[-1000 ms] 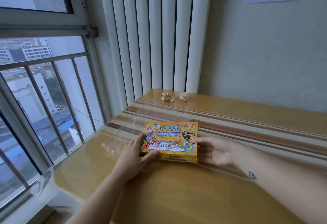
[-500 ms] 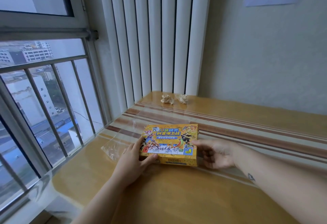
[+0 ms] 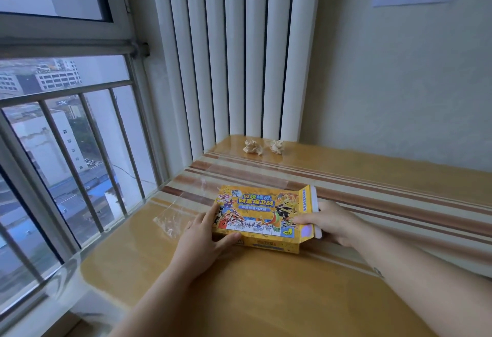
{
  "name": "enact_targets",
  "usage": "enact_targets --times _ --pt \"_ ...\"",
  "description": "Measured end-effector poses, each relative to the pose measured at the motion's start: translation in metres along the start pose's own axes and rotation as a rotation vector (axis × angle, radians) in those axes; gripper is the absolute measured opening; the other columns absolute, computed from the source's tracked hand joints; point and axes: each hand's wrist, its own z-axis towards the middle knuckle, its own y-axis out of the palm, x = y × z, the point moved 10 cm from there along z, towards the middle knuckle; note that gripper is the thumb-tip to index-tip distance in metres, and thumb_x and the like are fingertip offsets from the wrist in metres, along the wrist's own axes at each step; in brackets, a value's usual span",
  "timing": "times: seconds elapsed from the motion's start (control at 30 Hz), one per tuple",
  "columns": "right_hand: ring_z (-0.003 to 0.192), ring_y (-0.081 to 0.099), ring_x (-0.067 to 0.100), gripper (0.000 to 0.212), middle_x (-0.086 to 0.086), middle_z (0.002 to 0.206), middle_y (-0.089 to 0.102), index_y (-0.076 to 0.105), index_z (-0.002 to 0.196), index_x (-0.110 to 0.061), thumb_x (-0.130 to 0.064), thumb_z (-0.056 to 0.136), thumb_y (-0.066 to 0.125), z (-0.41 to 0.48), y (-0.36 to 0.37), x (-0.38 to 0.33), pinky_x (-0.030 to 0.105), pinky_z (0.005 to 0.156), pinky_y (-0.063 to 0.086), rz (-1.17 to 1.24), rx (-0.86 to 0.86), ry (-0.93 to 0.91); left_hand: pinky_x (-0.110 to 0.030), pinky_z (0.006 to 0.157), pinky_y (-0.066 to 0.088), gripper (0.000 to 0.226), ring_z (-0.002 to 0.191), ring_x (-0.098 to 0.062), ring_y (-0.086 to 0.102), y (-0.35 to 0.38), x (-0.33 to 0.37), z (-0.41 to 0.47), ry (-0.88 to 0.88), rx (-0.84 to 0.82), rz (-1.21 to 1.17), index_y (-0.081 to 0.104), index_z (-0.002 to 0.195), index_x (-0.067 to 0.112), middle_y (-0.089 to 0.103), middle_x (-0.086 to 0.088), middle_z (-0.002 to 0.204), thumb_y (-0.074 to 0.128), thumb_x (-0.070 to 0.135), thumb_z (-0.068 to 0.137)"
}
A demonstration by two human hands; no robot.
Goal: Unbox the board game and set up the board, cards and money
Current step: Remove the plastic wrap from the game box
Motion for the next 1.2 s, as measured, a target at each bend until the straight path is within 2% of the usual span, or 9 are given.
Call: enact_targets --times 0.17,0.23,0.43,0.53,0.67,0.77,0.87,0.97,1.2 --pt "0.102 0.057 0.021 0.032 0.002 0.107 0.068 0.070 0.094 -0.017 -0.035 0.092 0.044 -0.008 -0.009 -0.033 0.041 0.099 0.039 0.085 0.043 -0.176 -0.035 0.104 0.038 0.088 0.129 -0.021 0.040 0.000 0.002 0.002 -0.002 -0.002 -0.004 0.017 0.150 0.033 0.037 0.000 0.143 0.051 0.070 0.078" --pt "0.094 0.061 0.011 0.036 -0.002 0.102 0.070 0.071 0.096 -0.020 -0.017 0.096 0.035 -0.016 -0.002 -0.036 0.025 0.086 0.045 0.064 0.028 -0.230 -0.034 0.105 0.036 0.088 0.131 -0.020 0.037 0.000 0.003 0.002 -0.014 -0.024 0.016 0.019 0.150 0.031 0.031 0.000 0.144 0.052 0.070 0.077" --pt "0.094 0.060 0.002 0.021 -0.016 0.096 0.069 0.063 0.097 -0.037 -0.025 0.099 0.046 -0.022 0.010 -0.028 0.019 0.082 0.045 0.094 0.103 -0.312 -0.040 0.114 0.021 0.069 0.136 -0.022 0.024 -0.014 0.065 -0.005 0.142 -0.014 0.387 0.029 0.145 0.038 0.025 0.005 0.146 0.046 0.067 0.084" --pt "0.087 0.059 0.000 0.013 -0.016 0.091 0.065 0.063 0.097 -0.027 -0.018 0.095 0.054 -0.023 0.017 -0.034 0.012 0.075 0.044 0.116 0.116 -0.349 -0.046 0.113 0.026 0.070 0.133 -0.017 0.035 0.018 0.119 -0.019 0.239 -0.136 0.149 0.025 0.146 0.036 0.036 0.007 0.143 0.048 0.062 0.085" --pt "0.086 0.065 0.015 0.020 -0.002 0.092 0.072 0.070 0.092 -0.022 -0.020 0.097 0.051 -0.024 0.029 -0.027 0.026 0.079 0.048 0.192 0.070 -0.299 -0.052 0.107 0.030 0.040 0.114 -0.017 0.053 0.026 0.134 -0.013 0.115 0.014 0.027 0.042 0.125 0.025 0.054 0.008 0.122 0.049 0.042 0.090" --pt "0.083 0.062 0.015 0.026 -0.001 0.098 0.069 0.070 0.102 -0.021 -0.022 0.099 0.045 -0.022 0.023 -0.012 0.034 0.083 0.049 0.163 0.057 -0.240 -0.043 0.090 0.048 0.034 0.093 -0.018 0.063 0.020 0.121 -0.007 0.052 0.067 -0.056 0.047 0.123 0.024 0.067 0.008 0.100 0.054 0.033 0.090" --pt "0.083 0.061 0.006 0.028 -0.005 0.100 0.067 0.066 0.107 -0.024 -0.007 0.095 0.047 -0.026 0.032 -0.010 0.024 0.083 0.047 0.016 -0.012 -0.265 -0.038 0.073 0.054 0.028 0.081 -0.015 0.065 0.012 0.115 -0.008 0.032 0.087 -0.146 0.055 0.117 0.025 0.067 0.009 0.086 0.054 0.034 0.091" --pt "0.073 0.057 -0.007 0.025 -0.007 0.094 0.068 0.065 0.104 -0.026 -0.007 0.091 0.057 -0.038 0.056 -0.018 0.013 0.070 0.043 -0.032 -0.113 -0.342 -0.025 0.062 0.052 0.022 0.070 -0.004 0.063 0.004 0.110 -0.012 0.002 0.129 -0.322 0.061 0.111 0.021 0.064 0.013 0.076 0.055 0.020 0.090" --pt "0.068 0.056 0.000 0.007 -0.002 0.076 0.069 0.069 0.080 -0.016 -0.021 0.085 0.070 -0.074 0.051 -0.046 0.017 0.068 0.045 0.045 0.130 -0.599 -0.009 0.048 0.038 0.016 0.058 0.006 0.054 -0.026 0.105 -0.014 -0.024 0.242 -0.629 0.063 0.105 0.021 0.061 0.008 0.075 0.054 0.016 0.093"
